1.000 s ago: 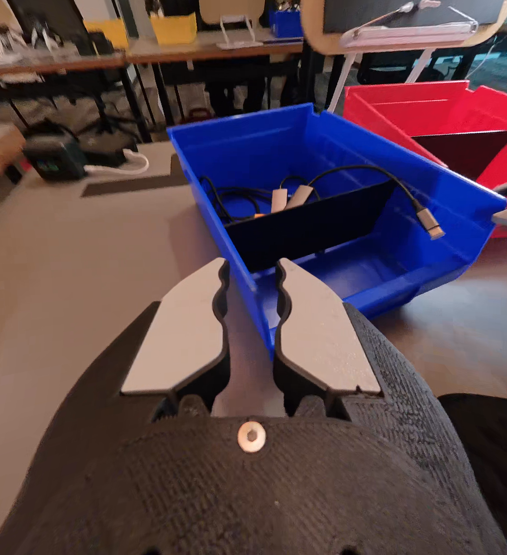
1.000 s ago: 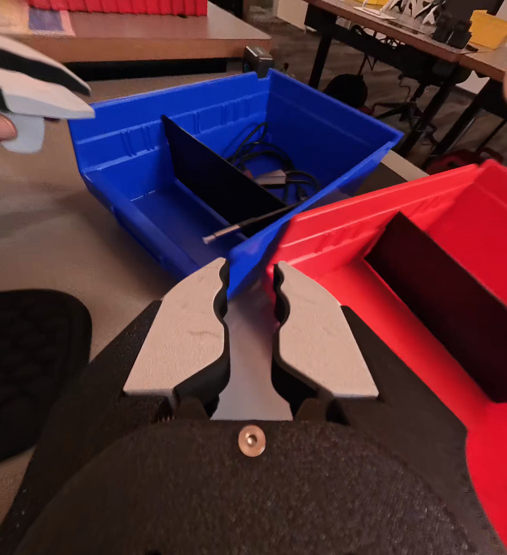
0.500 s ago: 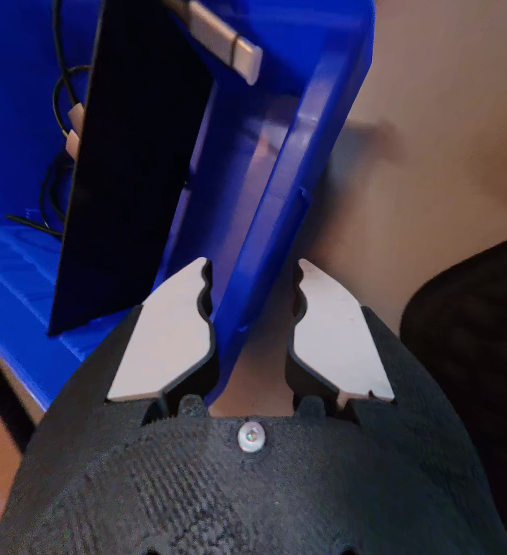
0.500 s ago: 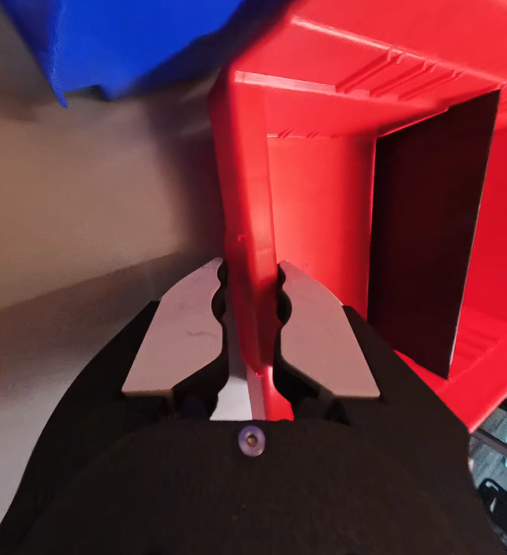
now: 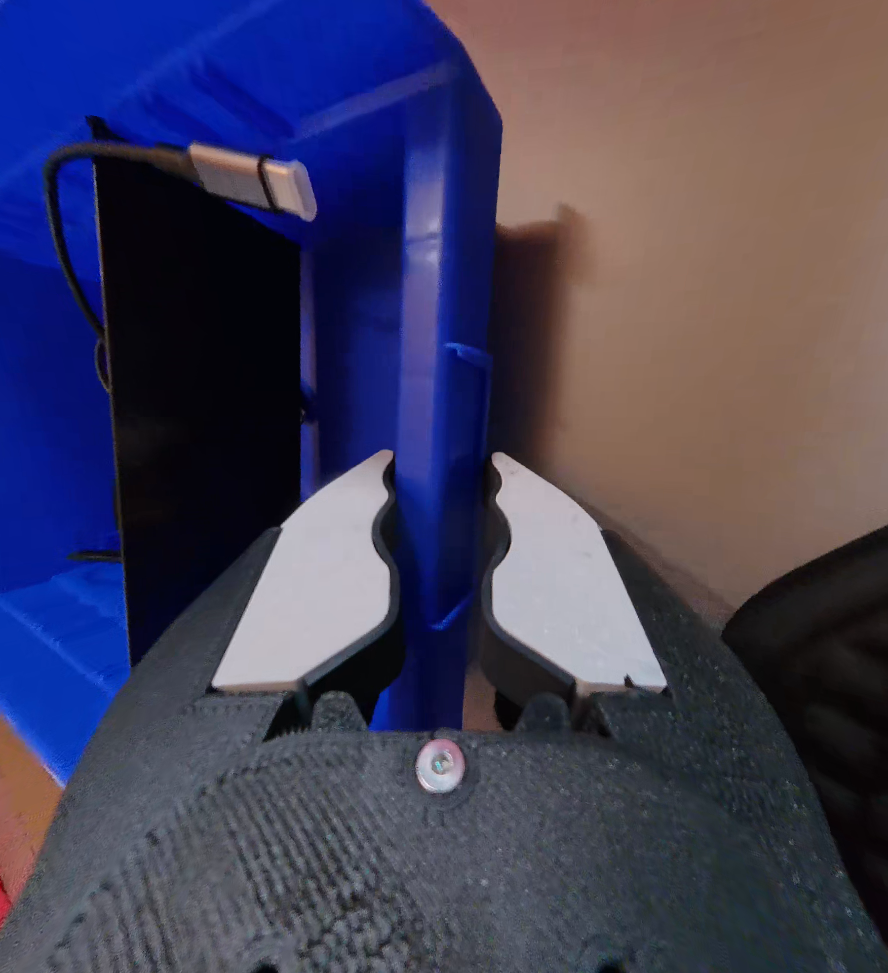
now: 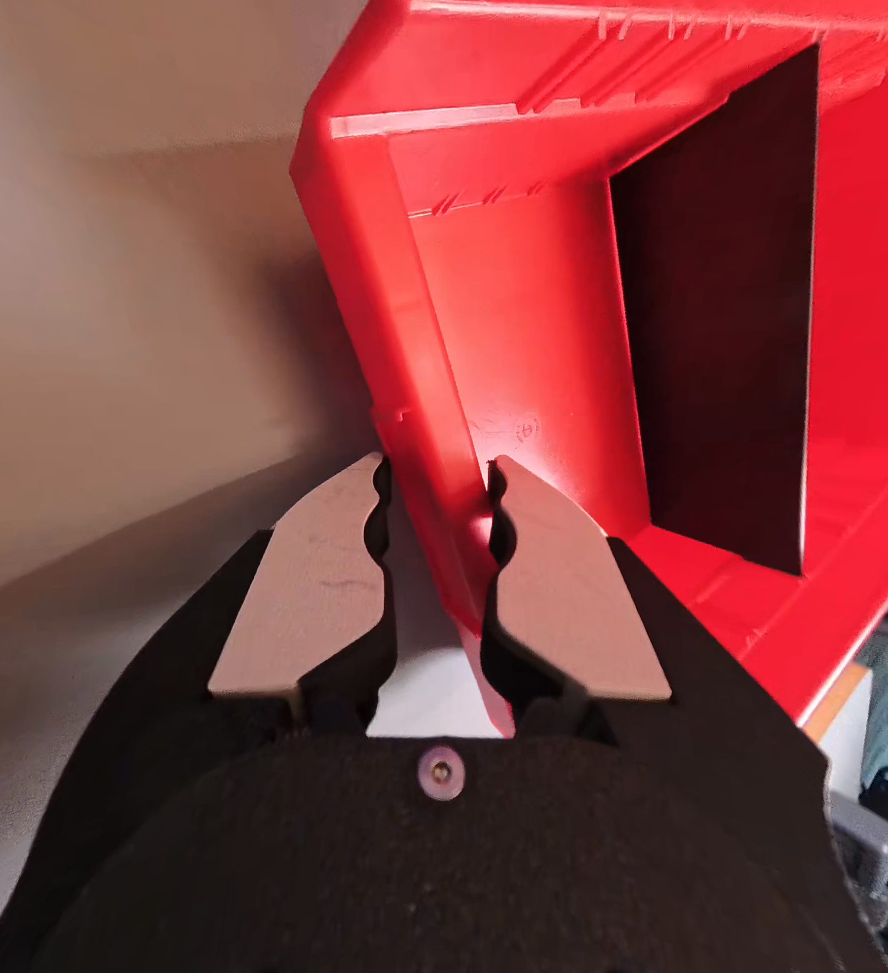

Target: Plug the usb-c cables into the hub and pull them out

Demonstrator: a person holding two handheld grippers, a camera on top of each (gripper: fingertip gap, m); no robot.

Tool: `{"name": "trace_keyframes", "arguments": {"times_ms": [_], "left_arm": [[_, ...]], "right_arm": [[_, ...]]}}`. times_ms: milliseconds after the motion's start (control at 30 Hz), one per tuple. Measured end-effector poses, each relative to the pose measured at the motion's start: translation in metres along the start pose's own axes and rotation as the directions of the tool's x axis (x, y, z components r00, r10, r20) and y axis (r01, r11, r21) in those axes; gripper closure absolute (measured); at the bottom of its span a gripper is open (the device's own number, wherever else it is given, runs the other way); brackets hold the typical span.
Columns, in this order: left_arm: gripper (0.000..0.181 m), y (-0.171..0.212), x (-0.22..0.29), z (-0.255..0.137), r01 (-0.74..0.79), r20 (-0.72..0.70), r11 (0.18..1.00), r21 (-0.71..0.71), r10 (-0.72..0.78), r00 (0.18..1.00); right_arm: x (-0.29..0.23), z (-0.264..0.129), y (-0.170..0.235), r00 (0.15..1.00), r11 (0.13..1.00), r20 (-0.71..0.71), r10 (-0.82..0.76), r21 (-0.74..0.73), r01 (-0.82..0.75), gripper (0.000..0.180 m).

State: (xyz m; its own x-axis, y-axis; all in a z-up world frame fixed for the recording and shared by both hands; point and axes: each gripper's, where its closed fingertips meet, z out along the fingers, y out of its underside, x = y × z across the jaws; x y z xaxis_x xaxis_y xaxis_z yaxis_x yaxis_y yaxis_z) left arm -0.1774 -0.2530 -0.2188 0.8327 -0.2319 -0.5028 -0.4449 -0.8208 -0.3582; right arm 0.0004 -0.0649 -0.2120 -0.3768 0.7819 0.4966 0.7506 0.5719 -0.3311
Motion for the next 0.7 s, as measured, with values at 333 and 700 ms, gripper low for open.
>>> {"name": "trace_keyframes", "arguments": {"times_ms": [333,700], "left_arm": [[0.151,-0.004,-0.007,0.007,0.007,-0.021,1.0,0.006,-0.006,1.0],[0.151,-0.009,-0.042,0.032,0.0,-0.043,1.0,0.027,0.002,0.999]], "right_arm": [[0.059,0.011,0.062,0.983,0.982,-0.094,0.157,-0.092,-0.166,0.145],[0.116,0.029,0.103,0.938,0.937,-0.194,0.287,-0.149,-0.317,0.143]]}}
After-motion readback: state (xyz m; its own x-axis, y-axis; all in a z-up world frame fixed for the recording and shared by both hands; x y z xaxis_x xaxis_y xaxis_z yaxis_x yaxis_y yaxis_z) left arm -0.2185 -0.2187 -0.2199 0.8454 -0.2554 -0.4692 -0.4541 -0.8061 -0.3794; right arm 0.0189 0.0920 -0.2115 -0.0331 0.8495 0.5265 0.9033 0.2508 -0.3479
